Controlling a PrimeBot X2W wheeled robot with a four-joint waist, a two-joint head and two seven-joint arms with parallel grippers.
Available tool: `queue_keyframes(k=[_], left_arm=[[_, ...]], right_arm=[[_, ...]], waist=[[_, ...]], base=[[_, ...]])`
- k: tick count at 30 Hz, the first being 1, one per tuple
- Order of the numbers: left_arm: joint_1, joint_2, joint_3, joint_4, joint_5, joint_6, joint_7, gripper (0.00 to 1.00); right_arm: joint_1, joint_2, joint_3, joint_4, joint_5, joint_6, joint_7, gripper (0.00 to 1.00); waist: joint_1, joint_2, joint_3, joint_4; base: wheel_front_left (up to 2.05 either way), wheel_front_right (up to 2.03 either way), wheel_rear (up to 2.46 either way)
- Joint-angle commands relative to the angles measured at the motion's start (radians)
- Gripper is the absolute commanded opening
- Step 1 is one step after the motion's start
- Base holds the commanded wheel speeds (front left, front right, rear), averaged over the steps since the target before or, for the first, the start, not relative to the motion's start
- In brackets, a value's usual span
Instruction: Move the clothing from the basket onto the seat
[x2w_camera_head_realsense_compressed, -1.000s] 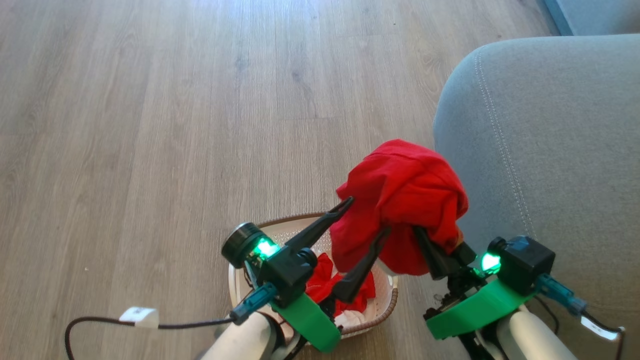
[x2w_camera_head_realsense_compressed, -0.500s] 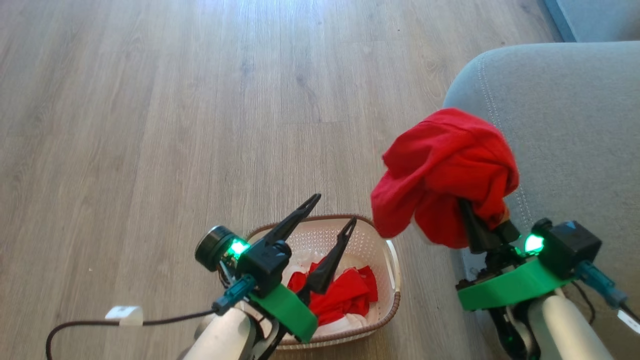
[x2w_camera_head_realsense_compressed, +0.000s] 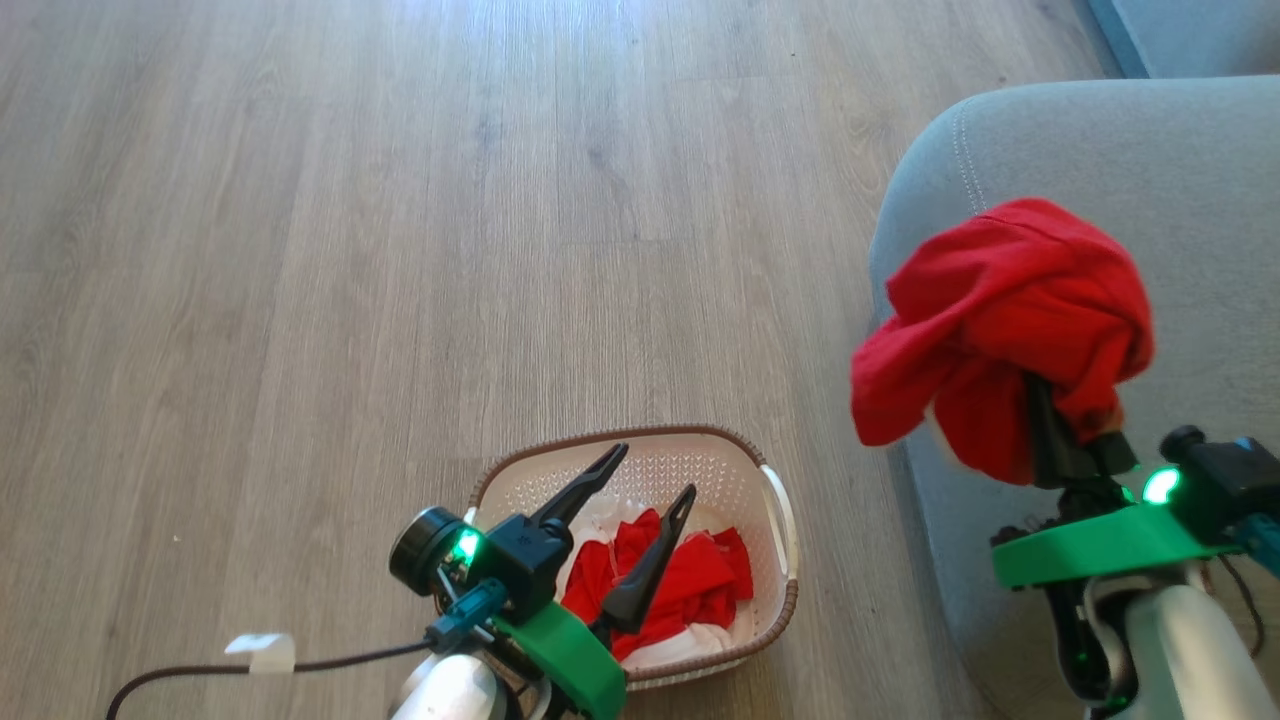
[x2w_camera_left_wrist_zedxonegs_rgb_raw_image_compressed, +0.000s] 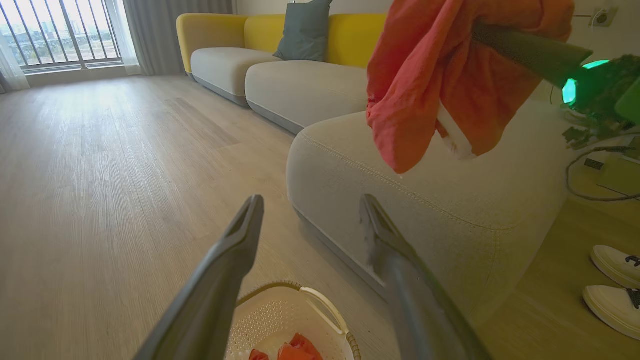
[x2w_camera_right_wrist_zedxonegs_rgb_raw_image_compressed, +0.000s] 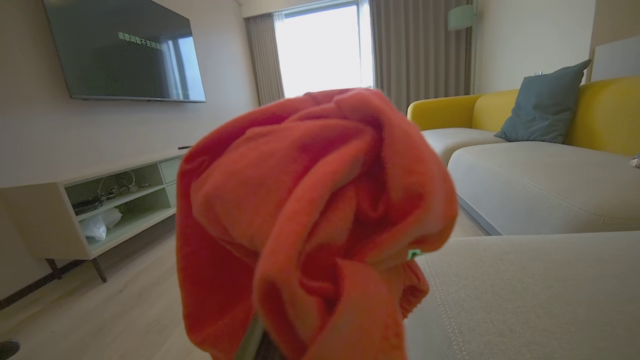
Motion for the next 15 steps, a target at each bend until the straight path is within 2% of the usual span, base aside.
queue_keyframes(k=[1,9,15], left_arm=[[-0.026,-0.001,0.03,-0.028,0.002,-0.001,-0.005,1.0],[-0.009,-0.001,0.019,0.018,0.013,-0.001,-0.005,1.0],[0.001,0.01,0.01,0.049,0.025,-0.001,-0.005,1.0]], right_arm=[[-0.016,0.006,0.007,-0.025,-0.007,0.0,-0.002,0.0],[0.016,0.024,-0.114,0.028,-0.023,0.0,-0.002,0.0],[0.034,0.03,-0.139,0.057,-0.033,0.0,-0.002,0.0]], waist=[[0.0,0.0,0.002,0.001],[0.0,0.0,0.011,0.01],[0.0,0.0,0.008,0.008]], base=[[0.0,0.0,0.0],[0.0,0.0,0.0],[0.0,0.0,0.0]])
